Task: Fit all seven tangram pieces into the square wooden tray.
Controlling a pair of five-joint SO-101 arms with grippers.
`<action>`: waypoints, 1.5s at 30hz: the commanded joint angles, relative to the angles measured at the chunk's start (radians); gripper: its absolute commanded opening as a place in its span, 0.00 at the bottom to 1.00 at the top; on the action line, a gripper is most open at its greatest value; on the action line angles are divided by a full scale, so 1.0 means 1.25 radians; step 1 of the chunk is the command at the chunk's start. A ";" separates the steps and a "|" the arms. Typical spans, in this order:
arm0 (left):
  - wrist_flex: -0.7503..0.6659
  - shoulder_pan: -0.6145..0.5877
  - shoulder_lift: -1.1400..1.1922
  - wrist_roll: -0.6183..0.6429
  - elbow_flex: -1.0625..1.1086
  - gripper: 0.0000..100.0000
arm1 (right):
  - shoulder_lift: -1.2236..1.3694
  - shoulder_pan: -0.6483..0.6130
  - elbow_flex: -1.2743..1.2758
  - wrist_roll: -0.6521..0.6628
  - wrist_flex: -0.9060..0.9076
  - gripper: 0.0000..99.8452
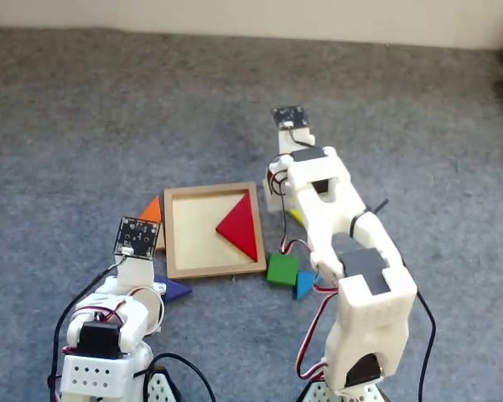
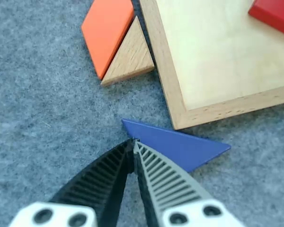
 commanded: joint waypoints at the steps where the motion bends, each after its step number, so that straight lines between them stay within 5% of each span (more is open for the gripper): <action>1: 0.005 -0.009 -0.021 0.007 0.017 0.01 | -0.095 0.004 -0.035 0.044 0.021 0.28; 10: 0.005 -0.009 -0.021 0.007 0.017 0.01 | -0.247 -0.019 0.041 0.156 0.021 0.28; 23: 0.005 -0.009 -0.021 0.007 0.017 0.01 | -0.138 -0.023 -0.008 -0.050 0.053 0.39; 45: 0.005 -0.009 -0.021 0.007 0.017 0.01 | 0.063 -0.023 -0.170 -0.054 0.101 0.39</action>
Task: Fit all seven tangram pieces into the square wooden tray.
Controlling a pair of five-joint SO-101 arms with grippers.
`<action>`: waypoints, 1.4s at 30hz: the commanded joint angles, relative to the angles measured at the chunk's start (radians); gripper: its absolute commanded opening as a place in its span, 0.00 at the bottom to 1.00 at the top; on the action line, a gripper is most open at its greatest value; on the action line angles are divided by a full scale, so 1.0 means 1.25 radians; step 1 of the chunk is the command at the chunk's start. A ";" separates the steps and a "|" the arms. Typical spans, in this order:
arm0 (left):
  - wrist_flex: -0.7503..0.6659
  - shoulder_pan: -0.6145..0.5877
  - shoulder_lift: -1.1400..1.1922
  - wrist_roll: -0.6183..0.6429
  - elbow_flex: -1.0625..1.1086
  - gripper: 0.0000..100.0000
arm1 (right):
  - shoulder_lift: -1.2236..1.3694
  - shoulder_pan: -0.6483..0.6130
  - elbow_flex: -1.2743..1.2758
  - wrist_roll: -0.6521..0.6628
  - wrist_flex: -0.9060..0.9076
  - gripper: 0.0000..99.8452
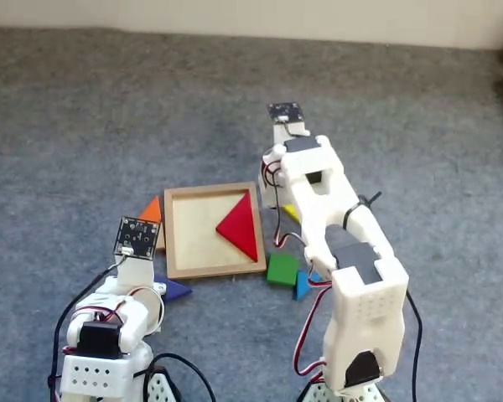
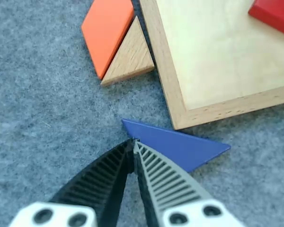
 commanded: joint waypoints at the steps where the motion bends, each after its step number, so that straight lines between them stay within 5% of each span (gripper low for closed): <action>1: 0.005 -0.009 -0.021 0.007 0.017 0.01 | -0.004 -0.004 -0.047 -0.006 0.007 0.39; 11: 0.005 -0.009 -0.021 0.007 0.017 0.01 | 0.002 -0.003 -0.047 -0.005 0.007 0.38; 34: 0.005 -0.009 -0.021 0.007 0.017 0.01 | -0.006 0.021 -0.047 0.002 0.014 0.20; 42: 0.005 -0.009 -0.021 0.007 0.017 0.01 | -0.093 0.017 -0.063 0.079 0.051 0.20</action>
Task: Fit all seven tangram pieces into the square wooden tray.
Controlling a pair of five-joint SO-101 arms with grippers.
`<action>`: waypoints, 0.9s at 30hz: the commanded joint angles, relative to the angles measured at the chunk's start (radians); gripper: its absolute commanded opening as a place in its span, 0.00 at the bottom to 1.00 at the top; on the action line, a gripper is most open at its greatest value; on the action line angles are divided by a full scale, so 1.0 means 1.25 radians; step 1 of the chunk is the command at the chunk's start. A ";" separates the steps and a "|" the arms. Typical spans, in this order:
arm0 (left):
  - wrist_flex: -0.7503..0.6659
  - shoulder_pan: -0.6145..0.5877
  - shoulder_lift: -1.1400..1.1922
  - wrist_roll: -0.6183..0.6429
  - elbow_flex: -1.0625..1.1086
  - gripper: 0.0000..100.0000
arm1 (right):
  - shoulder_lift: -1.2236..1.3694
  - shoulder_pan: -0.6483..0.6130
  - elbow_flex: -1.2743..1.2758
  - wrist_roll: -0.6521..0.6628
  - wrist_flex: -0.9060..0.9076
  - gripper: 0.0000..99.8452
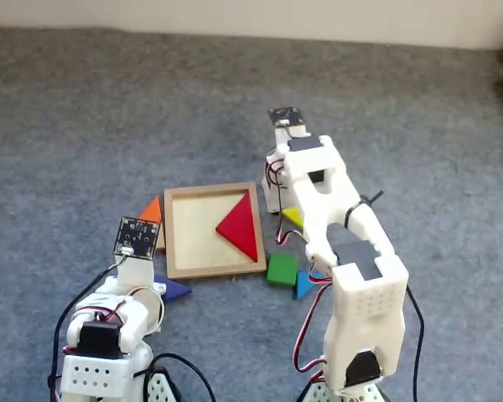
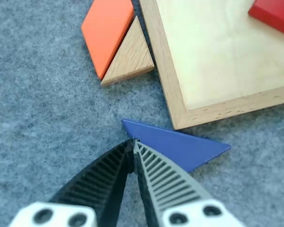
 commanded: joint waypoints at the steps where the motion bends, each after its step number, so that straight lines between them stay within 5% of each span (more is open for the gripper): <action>1: 0.005 -0.009 -0.021 0.007 0.017 0.01 | -0.110 0.001 -0.046 0.037 0.004 0.20; 11: 0.005 -0.009 -0.021 0.007 0.017 0.01 | -0.177 -0.033 -0.008 0.142 0.004 0.20; 15: 0.005 -0.009 -0.021 0.007 0.017 0.01 | -0.171 -0.026 -0.007 0.077 -0.001 0.22; 21: 0.005 -0.009 -0.021 0.007 0.017 0.01 | -0.171 -0.028 -0.009 -0.058 0.002 0.36; 27: 0.005 -0.009 -0.021 0.007 0.017 0.01 | -0.134 -0.028 -0.009 -0.076 0.004 0.37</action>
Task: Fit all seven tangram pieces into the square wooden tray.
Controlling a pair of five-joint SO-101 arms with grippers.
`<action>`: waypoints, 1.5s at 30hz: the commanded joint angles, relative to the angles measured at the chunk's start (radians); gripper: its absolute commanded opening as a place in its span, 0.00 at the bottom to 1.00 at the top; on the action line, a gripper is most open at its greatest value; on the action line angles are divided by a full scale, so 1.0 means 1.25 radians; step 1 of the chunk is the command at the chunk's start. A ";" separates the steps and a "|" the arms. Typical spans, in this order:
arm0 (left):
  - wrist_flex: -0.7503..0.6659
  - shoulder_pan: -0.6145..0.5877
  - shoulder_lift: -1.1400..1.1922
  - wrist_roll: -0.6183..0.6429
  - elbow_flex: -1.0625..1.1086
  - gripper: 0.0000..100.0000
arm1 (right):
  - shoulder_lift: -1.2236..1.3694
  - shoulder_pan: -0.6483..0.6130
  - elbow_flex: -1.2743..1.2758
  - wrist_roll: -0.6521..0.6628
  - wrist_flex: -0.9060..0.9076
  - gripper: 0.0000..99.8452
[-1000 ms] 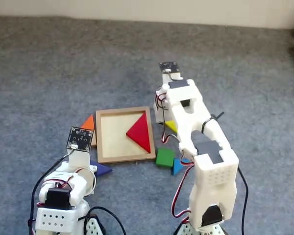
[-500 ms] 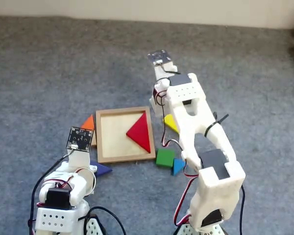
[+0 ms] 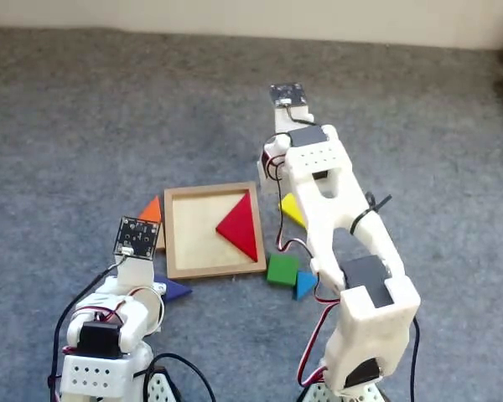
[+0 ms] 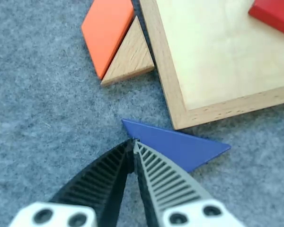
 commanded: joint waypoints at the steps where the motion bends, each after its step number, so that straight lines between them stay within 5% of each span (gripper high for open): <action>1: 0.005 -0.009 -0.021 0.007 0.017 0.01 | 0.007 -0.007 -0.008 -0.011 0.003 0.37; 30: 0.005 -0.009 -0.021 0.007 0.017 0.01 | 0.201 -0.002 -0.165 -0.011 0.051 0.36; 38: 0.005 -0.009 -0.021 0.007 0.017 0.01 | 0.201 -0.002 -0.165 -0.004 0.044 0.14; 45: 0.005 -0.009 -0.021 0.007 0.017 0.01 | 0.195 -0.002 -0.170 0.014 0.072 0.12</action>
